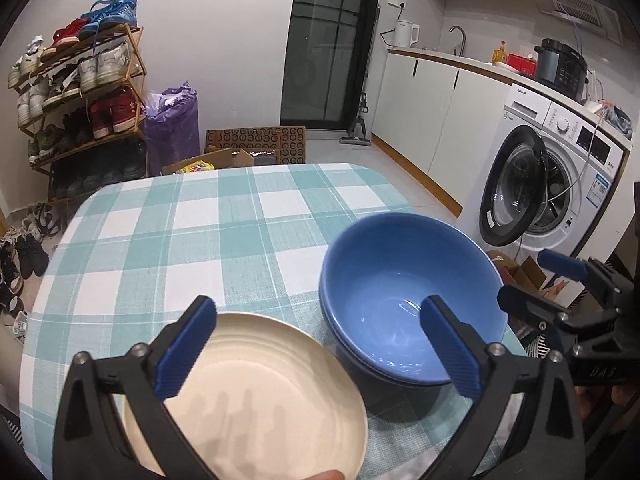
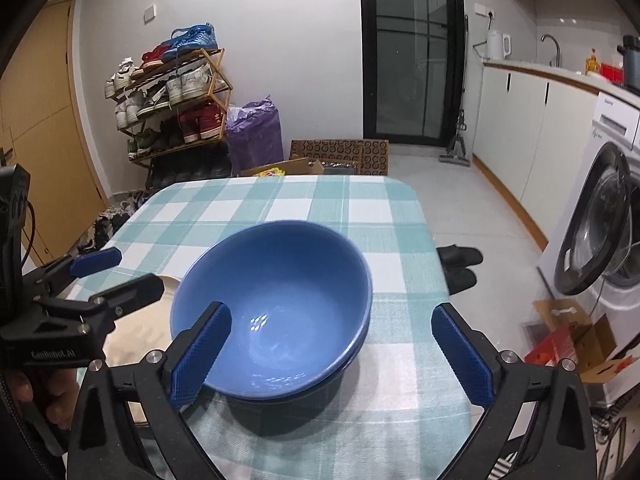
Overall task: Organize plates and bowls
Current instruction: 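Withdraw both grippers from the rim of the bowl stack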
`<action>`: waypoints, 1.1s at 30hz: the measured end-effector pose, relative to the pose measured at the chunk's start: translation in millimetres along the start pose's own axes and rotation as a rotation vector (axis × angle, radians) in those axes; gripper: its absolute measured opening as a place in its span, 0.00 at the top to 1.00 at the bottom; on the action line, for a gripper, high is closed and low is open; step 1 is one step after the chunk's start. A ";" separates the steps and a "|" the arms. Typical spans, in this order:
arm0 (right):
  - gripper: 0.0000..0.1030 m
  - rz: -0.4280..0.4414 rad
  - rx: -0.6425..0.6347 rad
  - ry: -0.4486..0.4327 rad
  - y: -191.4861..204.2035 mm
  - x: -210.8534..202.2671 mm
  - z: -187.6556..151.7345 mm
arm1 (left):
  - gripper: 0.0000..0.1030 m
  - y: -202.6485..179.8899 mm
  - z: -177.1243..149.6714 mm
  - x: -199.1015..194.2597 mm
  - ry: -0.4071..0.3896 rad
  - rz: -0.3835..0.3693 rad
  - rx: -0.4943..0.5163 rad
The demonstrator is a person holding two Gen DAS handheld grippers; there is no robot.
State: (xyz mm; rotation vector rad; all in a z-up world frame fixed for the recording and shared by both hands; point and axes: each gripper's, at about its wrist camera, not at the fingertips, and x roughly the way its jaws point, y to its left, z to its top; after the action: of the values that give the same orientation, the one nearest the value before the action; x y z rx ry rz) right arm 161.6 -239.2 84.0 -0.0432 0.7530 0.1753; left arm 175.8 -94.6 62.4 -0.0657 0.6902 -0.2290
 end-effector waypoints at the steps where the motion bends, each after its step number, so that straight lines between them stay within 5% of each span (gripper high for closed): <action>1: 0.01 0.002 0.004 0.002 -0.5 0.5 -1.6 | 0.00 0.6 0.2 -0.2 -0.003 0.003 0.002; 11: 0.01 -0.004 0.025 0.030 -9.2 14.4 -5.0 | 0.00 13.8 -3.2 24.2 0.054 0.044 -0.052; 33: 0.01 0.004 0.114 0.119 -36.6 53.8 -11.6 | 0.02 12.8 -1.9 57.7 0.134 -0.015 -0.068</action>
State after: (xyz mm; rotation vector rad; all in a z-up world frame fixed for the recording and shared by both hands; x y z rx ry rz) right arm 198.7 -268.7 37.9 0.0562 0.8810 0.1339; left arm 220.1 -95.5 23.3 -0.1211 0.8306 -0.2258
